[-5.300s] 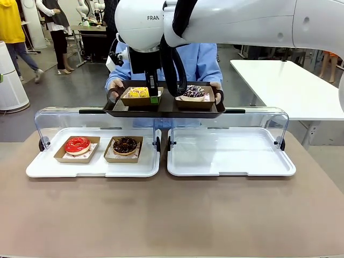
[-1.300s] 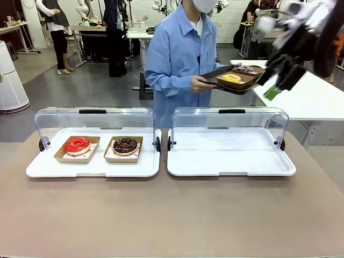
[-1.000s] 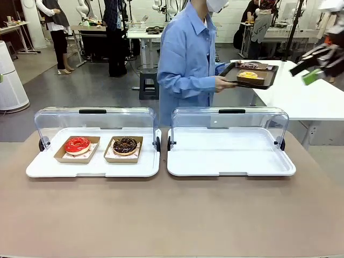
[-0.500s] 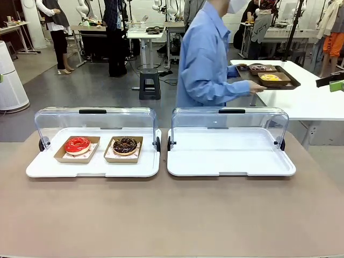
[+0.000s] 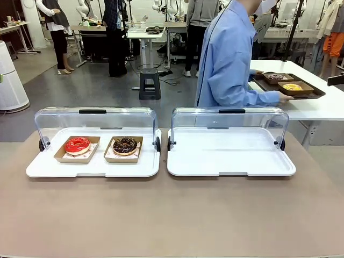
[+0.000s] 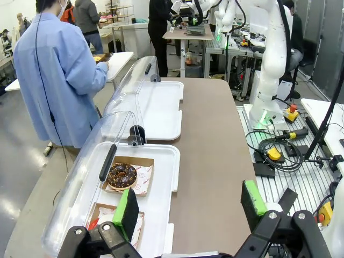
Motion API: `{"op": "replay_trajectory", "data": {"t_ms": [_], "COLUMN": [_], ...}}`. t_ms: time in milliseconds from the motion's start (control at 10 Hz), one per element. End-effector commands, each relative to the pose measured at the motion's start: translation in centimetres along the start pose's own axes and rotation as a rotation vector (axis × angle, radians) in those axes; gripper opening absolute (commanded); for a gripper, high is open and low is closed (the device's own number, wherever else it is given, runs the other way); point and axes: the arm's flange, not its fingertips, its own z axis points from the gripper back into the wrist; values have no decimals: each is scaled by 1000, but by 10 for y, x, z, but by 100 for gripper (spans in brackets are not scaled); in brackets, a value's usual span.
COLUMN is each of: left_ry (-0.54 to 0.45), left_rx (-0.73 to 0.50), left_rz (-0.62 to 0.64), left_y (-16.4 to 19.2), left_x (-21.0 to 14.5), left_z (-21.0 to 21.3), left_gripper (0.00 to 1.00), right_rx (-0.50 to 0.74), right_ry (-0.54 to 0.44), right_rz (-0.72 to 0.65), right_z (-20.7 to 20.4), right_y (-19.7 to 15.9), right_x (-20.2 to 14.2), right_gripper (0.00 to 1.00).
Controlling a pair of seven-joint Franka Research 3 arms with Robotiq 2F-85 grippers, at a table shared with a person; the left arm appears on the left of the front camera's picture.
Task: Provide the desired donut to the person.
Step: Place the picked Paper togo box onto the Handle tray extended by the person.
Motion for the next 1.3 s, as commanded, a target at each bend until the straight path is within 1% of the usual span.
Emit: {"op": "replay_trajectory", "data": {"t_ms": [0, 100, 200, 1200], "left_ry": [-6, -6, -6, -6], "left_rx": [-1, -1, -1, -1], "left_rz": [-5, -5, -5, -5], "left_y": [-2, -2, -2, -2], "left_x": [1, 1, 1, 1], "left_z": [1, 1, 1, 1], "left_gripper": [100, 100, 100, 100], "right_rx": [21, 30, 8, 8], "right_ry": [3, 8, -3, -3], "right_rz": [29, 36, 8, 8], "right_z": [-1, -4, 0, 0], "right_y": [5, 5, 2, 2], "right_x": [2, 6, 2, 2], "right_gripper": [100, 100, 100, 100]}}
